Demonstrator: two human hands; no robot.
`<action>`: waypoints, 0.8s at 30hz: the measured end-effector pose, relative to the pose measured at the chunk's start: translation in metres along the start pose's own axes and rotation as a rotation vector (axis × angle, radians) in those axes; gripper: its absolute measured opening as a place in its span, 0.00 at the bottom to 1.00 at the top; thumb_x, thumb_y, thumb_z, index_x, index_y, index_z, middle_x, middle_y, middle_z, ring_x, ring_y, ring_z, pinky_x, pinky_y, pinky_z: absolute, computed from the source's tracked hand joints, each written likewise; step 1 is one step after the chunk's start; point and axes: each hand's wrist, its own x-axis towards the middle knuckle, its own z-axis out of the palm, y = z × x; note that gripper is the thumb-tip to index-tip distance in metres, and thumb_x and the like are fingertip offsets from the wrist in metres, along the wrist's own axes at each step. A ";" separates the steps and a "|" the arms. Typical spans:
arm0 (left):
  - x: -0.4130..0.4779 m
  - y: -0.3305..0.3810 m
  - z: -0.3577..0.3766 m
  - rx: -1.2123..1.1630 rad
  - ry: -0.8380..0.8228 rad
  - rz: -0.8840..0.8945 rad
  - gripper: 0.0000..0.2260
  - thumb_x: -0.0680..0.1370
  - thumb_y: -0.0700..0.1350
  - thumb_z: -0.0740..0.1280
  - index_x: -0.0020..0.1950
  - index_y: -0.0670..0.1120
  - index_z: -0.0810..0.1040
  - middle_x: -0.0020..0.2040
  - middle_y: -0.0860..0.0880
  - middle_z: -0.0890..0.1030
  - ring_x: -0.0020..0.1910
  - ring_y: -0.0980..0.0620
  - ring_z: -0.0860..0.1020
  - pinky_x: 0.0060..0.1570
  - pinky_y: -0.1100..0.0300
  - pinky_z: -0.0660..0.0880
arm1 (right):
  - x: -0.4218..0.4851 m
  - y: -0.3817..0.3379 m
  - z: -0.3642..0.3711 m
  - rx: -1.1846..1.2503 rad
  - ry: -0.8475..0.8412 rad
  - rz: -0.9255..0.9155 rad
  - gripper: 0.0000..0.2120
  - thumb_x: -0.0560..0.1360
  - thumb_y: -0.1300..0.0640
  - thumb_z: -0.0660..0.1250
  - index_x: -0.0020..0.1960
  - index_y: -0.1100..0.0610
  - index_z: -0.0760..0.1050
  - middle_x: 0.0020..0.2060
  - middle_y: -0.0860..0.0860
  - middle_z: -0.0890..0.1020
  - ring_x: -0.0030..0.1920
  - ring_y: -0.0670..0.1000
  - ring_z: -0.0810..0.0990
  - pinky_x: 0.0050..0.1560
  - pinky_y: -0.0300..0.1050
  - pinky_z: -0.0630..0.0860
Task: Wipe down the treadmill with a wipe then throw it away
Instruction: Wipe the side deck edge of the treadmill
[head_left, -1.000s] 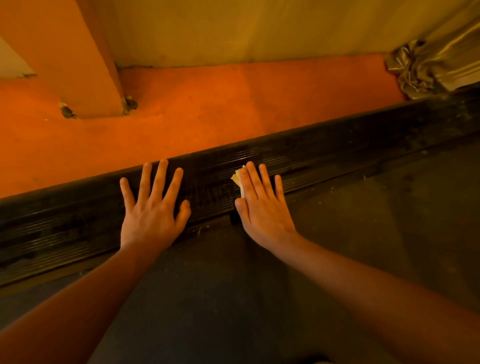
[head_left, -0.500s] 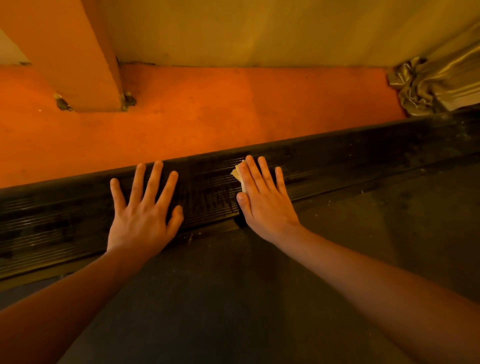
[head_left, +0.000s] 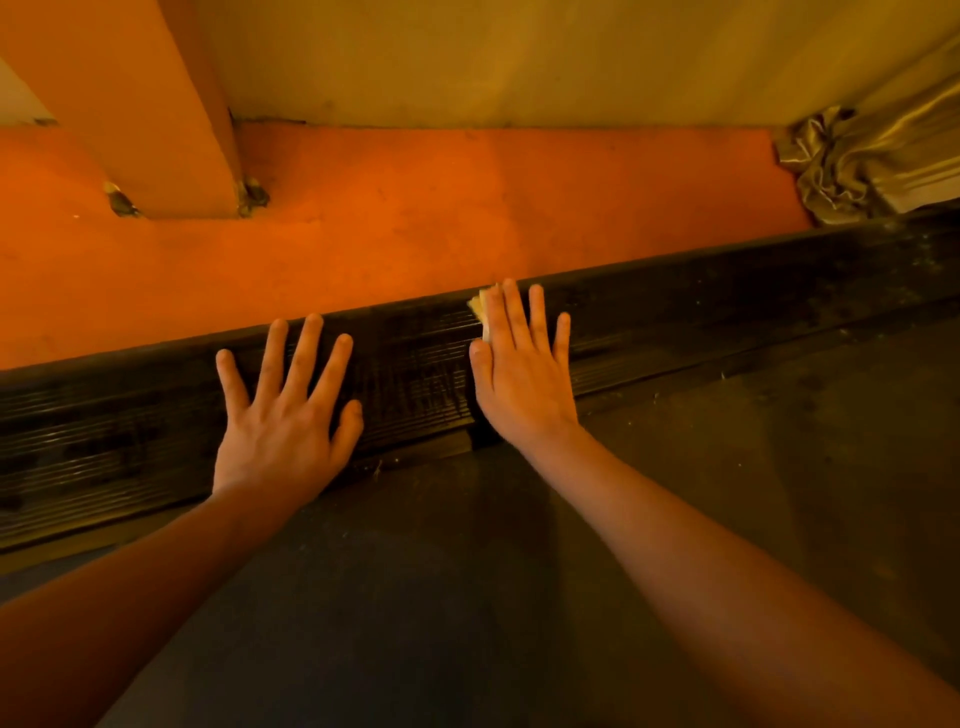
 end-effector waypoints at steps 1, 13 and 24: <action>0.001 0.000 0.000 0.001 -0.001 0.001 0.31 0.82 0.59 0.50 0.83 0.49 0.56 0.84 0.43 0.52 0.83 0.39 0.47 0.73 0.24 0.47 | 0.010 -0.001 -0.002 0.004 0.012 0.011 0.29 0.87 0.43 0.41 0.84 0.51 0.41 0.83 0.50 0.41 0.82 0.54 0.34 0.80 0.63 0.36; -0.001 0.002 0.002 -0.024 0.012 0.010 0.31 0.82 0.60 0.49 0.83 0.49 0.57 0.84 0.43 0.52 0.83 0.40 0.46 0.72 0.24 0.46 | 0.020 0.009 -0.011 -0.033 -0.013 -0.004 0.29 0.87 0.43 0.41 0.84 0.51 0.40 0.83 0.50 0.41 0.82 0.54 0.33 0.80 0.63 0.36; 0.000 0.001 0.001 -0.026 0.015 0.001 0.31 0.82 0.59 0.50 0.83 0.48 0.58 0.84 0.43 0.52 0.83 0.39 0.47 0.72 0.25 0.45 | 0.001 0.034 -0.009 -0.063 -0.004 -0.073 0.29 0.87 0.43 0.41 0.84 0.51 0.41 0.84 0.50 0.42 0.82 0.53 0.36 0.81 0.61 0.37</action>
